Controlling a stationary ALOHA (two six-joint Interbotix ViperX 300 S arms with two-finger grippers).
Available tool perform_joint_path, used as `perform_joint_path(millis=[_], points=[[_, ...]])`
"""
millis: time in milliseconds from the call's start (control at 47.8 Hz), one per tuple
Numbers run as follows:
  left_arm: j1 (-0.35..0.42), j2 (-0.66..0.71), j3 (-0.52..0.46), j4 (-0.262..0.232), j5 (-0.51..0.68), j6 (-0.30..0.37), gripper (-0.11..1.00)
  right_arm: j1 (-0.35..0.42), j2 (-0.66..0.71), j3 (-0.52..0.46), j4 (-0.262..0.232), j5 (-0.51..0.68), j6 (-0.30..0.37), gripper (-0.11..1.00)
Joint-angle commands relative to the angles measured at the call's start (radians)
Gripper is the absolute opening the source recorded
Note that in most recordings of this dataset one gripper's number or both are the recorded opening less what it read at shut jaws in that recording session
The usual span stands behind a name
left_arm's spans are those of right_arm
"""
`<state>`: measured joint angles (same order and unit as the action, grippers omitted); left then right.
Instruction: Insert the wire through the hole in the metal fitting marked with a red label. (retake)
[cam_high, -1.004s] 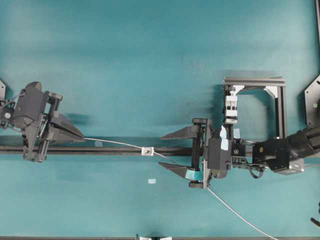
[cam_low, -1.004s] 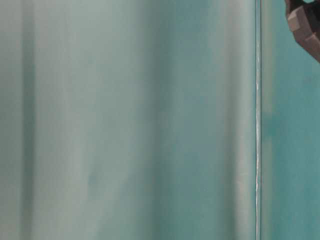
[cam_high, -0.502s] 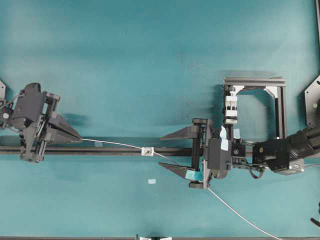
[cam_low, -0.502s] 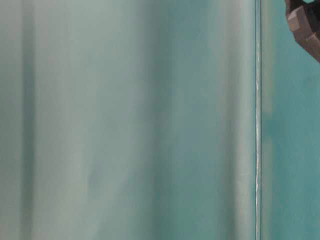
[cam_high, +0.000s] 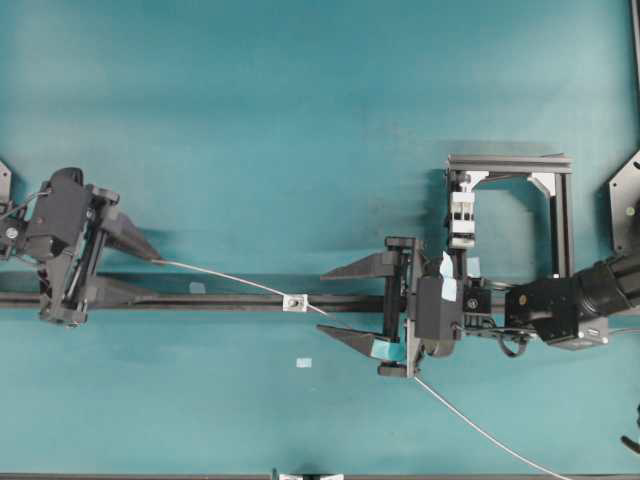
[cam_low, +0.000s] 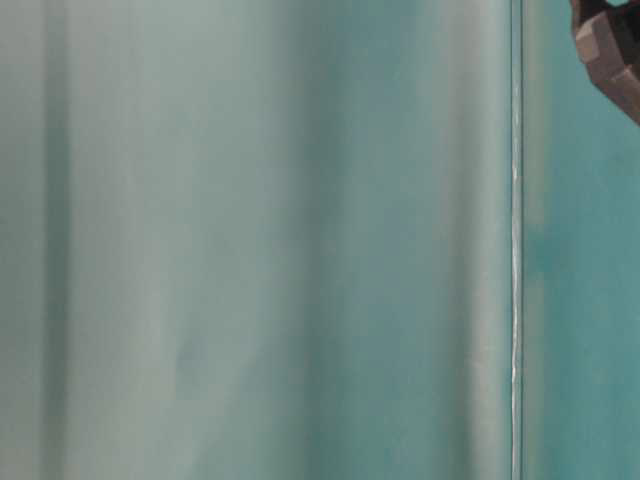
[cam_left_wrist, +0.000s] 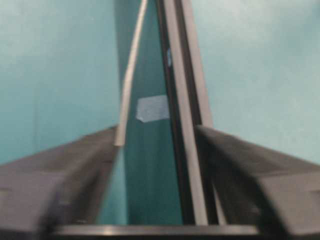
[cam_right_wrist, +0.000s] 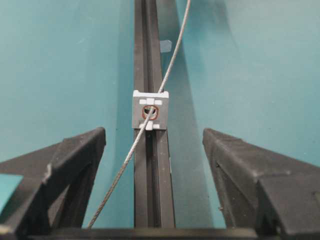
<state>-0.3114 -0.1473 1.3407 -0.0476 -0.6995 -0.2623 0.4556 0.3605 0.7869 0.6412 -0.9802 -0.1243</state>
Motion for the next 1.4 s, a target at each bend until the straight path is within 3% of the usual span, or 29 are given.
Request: perform_joint_path(millis=[0, 146, 230, 921, 1381], points=[[-0.005, -0.011, -0.009, 0.0, -0.005, 0.0, 0.32, 0.002, -0.035, -0.006, -0.003, -0.003, -0.002, 0.85], [-0.005, -0.011, -0.009, -0.003, -0.005, 0.0, 0.77, 0.002, -0.037, -0.005, -0.003, -0.005, -0.002, 0.85], [-0.003, -0.011, -0.009, -0.005, -0.003, 0.0, 0.92, 0.002, -0.035, -0.005, -0.003, -0.003, -0.002, 0.85], [0.1, -0.086, -0.014, 0.0, 0.035, 0.018, 0.91, -0.006, -0.129, 0.071, -0.002, -0.008, -0.003, 0.85], [0.184, -0.189, -0.02, 0.0, 0.121, 0.121, 0.91, -0.055, -0.195, 0.138, -0.002, -0.008, -0.005, 0.85]])
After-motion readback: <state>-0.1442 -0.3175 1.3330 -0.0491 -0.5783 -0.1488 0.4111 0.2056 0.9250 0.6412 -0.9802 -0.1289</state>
